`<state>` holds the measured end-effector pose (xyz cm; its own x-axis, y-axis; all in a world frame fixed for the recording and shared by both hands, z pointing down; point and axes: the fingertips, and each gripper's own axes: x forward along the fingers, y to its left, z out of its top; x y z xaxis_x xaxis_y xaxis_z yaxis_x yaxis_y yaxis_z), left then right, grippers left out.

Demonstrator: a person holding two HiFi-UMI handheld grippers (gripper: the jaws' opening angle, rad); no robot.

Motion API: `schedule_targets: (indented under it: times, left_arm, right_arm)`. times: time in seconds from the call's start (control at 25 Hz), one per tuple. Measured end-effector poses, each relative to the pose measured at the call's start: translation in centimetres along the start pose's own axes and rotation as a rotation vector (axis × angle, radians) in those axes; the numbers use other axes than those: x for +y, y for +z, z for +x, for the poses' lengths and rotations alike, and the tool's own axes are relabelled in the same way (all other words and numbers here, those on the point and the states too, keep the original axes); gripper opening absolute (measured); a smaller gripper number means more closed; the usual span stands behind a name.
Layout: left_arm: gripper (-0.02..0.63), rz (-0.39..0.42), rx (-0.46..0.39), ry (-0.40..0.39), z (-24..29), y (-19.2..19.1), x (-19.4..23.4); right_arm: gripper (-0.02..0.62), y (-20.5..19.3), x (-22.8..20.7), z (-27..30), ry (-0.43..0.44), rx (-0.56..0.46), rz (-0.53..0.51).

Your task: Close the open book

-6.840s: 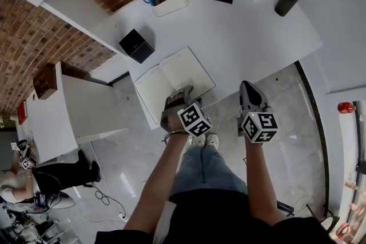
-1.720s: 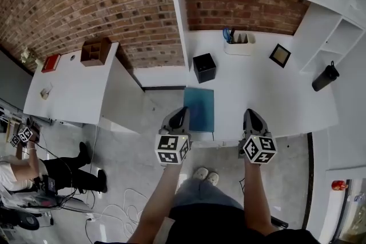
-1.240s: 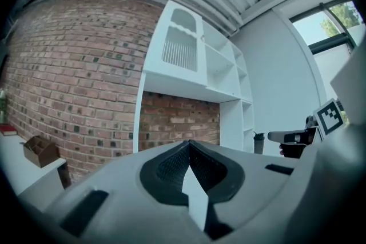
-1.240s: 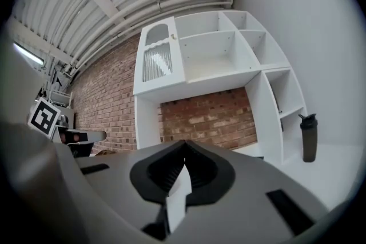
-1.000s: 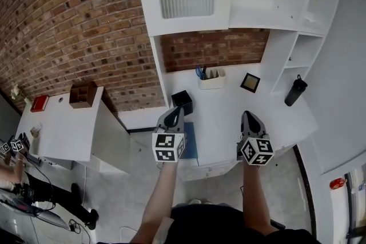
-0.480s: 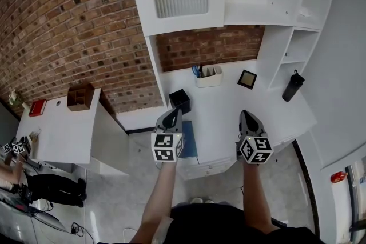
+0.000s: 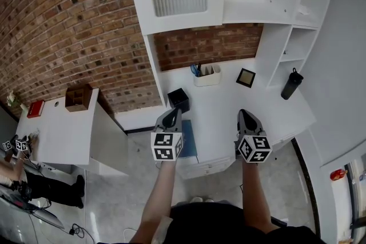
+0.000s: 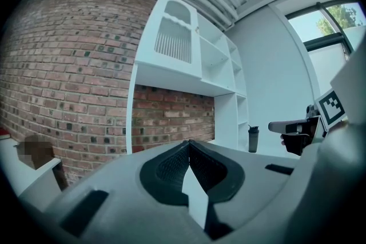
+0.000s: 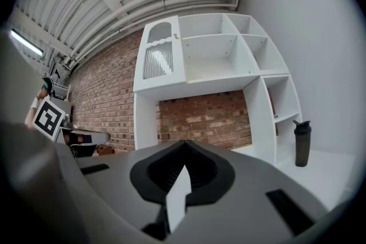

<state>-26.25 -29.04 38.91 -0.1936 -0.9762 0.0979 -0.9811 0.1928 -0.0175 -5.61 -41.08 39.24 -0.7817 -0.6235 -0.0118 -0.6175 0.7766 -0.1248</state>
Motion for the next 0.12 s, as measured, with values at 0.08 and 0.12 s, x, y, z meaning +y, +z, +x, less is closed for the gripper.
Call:
schedule_targets:
  times: [0.08, 0.12]
  left_arm:
    - [0.009, -0.003, 0.002, 0.0, 0.11, -0.12, 0.16]
    - [0.009, -0.004, 0.003, 0.001, 0.16, -0.18, 0.25]
  right_arm:
    - [-0.002, -0.09, 0.08, 0.09, 0.0, 0.002, -0.002]
    - [-0.002, -0.13, 0.13, 0.15, 0.001, 0.003, -0.003]
